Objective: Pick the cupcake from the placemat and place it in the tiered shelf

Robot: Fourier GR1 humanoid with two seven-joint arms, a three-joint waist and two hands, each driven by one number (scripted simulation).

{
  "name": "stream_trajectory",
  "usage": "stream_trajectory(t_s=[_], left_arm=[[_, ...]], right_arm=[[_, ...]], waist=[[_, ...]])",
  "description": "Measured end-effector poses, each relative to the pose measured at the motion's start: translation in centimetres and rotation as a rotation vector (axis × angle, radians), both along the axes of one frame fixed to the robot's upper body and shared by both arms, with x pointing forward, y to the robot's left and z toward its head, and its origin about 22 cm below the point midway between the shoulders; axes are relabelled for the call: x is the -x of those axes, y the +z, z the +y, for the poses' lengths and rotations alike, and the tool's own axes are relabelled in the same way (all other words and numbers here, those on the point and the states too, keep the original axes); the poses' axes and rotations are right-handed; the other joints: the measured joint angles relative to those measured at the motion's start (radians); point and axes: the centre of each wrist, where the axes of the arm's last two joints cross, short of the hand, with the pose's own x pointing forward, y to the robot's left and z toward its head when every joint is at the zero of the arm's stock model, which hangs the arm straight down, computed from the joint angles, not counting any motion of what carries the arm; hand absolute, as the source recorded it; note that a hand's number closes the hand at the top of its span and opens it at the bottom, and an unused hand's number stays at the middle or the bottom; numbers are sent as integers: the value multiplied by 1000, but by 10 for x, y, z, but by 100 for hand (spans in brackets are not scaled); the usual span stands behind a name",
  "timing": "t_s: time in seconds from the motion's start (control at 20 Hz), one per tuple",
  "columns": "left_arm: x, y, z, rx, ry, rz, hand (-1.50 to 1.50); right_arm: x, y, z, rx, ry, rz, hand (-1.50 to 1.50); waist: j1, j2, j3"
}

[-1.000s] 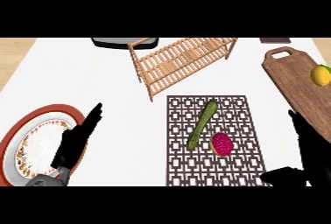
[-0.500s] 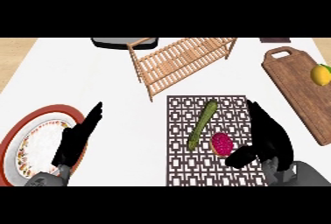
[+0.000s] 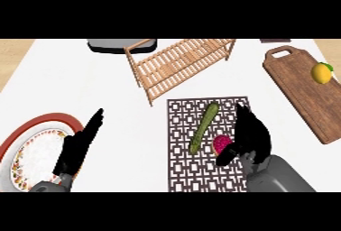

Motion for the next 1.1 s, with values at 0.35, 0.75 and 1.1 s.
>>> stream_trajectory(t_s=[0.35, 0.75, 1.1], left_arm=[[1, 2, 4, 1, 10, 4, 0], [0, -1, 2, 2, 14, -5, 0], [3, 4, 3, 1, 12, 8, 0]], right_arm=[[-6, -12, 18, 58, -16, 17, -150], [-6, -20, 31, 81, -37, 53, -150], [-3, -26, 34, 91, -50, 77, -150]], waist=[[-11, -3, 0], [-14, -3, 1], [-10, -3, 1]])
